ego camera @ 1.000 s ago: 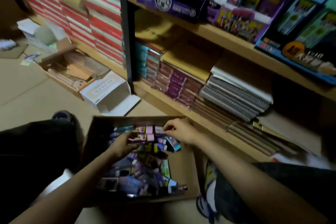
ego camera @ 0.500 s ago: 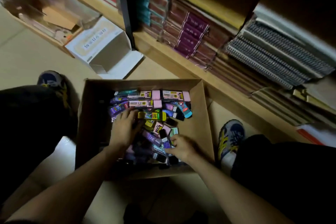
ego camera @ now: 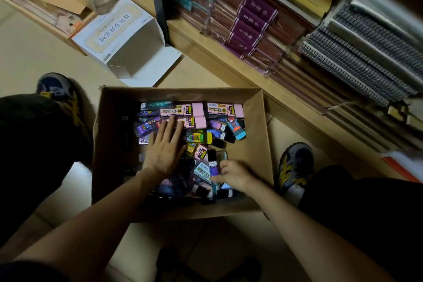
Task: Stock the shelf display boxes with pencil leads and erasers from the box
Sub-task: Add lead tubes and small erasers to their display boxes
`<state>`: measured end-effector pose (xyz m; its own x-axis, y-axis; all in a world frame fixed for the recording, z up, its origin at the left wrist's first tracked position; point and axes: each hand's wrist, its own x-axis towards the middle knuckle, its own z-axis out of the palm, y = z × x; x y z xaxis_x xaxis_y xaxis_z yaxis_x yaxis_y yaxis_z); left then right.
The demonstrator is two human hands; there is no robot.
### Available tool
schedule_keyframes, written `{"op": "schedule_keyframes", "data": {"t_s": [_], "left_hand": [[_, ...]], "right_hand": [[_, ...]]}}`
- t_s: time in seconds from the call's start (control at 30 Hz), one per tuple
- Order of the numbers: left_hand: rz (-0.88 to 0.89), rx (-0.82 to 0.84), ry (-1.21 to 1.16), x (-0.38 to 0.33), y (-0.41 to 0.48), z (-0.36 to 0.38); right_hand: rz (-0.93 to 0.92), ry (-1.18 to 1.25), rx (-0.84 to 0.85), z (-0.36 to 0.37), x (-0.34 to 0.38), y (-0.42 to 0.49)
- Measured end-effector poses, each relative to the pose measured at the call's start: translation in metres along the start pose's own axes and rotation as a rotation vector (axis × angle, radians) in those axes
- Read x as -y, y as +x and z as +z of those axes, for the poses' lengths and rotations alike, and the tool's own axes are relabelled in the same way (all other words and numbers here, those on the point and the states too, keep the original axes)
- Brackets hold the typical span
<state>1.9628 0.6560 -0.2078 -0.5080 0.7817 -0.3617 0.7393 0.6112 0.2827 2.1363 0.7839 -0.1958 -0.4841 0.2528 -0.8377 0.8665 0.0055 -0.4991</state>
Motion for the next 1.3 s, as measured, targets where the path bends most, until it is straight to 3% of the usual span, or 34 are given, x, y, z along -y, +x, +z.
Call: {"op": "schedule_keyframes", "data": {"t_s": [0.2,0.37,0.5,0.73,0.87,1.0,1.1,1.17,1.3], "left_hand": [[-0.034,-0.008,0.038,-0.015,-0.026,0.000],[-0.016,-0.148,-0.008,-0.024,-0.024,-0.014],[-0.088,-0.066,-0.185,-0.020,0.000,-0.027],[-0.224,0.135,-0.278,-0.030,0.010,-0.023],[-0.316,0.115,-0.560,-0.048,-0.005,-0.021],[-0.419,0.225,-1.274,-0.077,-0.024,-0.037],[-0.457,0.116,-1.557,-0.097,-0.032,-0.057],[-0.374,0.059,-1.607,-0.105,-0.034,-0.072],[-0.221,0.052,-1.486,-0.104,-0.037,-0.106]], "right_hand": [[-0.040,0.421,-0.227,-0.017,-0.001,-0.009],[-0.073,0.591,-0.330,-0.022,0.003,-0.012],[-0.047,0.664,-0.334,-0.020,0.005,-0.012],[-0.019,0.765,-0.327,-0.017,0.004,-0.009],[-0.010,0.786,-0.275,-0.022,0.009,-0.015],[-0.071,0.816,-0.215,-0.028,0.028,-0.026],[-0.148,0.794,-0.204,-0.033,0.048,-0.043],[-0.201,0.794,-0.187,-0.038,0.060,-0.057],[-0.314,0.755,-0.111,-0.054,0.085,-0.093]]}}
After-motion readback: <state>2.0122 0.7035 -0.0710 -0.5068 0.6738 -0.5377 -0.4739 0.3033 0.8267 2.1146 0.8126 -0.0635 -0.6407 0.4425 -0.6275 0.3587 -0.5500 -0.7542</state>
